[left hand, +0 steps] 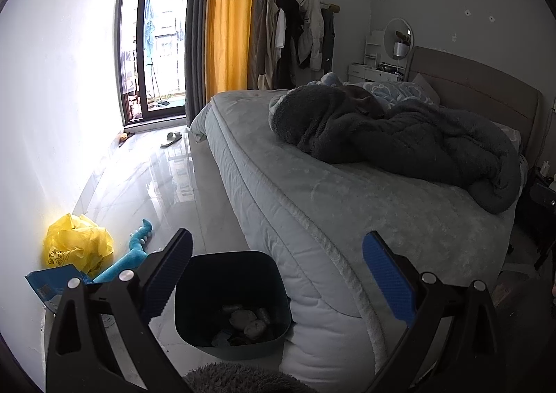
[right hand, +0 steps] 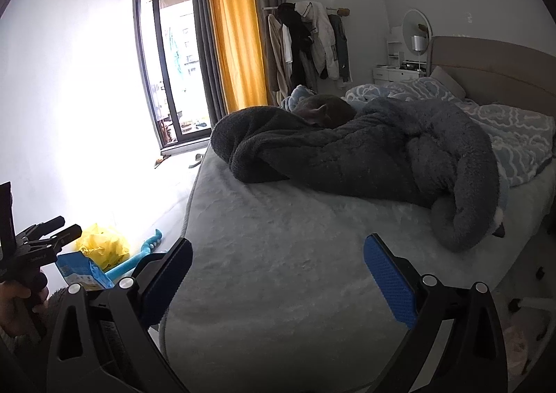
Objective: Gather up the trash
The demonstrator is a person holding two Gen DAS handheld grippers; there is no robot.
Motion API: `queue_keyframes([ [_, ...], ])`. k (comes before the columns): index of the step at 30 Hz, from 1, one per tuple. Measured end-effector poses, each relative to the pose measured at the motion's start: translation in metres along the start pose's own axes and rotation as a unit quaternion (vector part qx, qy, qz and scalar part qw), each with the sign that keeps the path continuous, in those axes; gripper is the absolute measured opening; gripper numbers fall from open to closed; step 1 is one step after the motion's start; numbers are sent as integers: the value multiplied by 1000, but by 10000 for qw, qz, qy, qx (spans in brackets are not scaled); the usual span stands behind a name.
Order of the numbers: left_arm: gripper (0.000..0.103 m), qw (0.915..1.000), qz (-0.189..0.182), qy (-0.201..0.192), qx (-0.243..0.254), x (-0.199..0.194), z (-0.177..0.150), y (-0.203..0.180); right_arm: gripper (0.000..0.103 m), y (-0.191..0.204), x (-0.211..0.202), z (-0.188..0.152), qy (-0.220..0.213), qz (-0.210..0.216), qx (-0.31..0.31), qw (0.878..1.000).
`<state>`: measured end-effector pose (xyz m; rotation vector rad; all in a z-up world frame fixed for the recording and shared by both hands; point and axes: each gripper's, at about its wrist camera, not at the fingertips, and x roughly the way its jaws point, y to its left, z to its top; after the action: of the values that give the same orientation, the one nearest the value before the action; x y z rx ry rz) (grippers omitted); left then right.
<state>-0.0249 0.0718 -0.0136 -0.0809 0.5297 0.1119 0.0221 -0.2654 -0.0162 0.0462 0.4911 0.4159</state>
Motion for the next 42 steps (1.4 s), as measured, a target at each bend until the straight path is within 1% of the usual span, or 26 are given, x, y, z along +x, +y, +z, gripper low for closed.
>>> queue_keyframes([
  [42,100,10000,0,-34,37,0,0,-2,100,1,2,1,25,1,-22,10000],
])
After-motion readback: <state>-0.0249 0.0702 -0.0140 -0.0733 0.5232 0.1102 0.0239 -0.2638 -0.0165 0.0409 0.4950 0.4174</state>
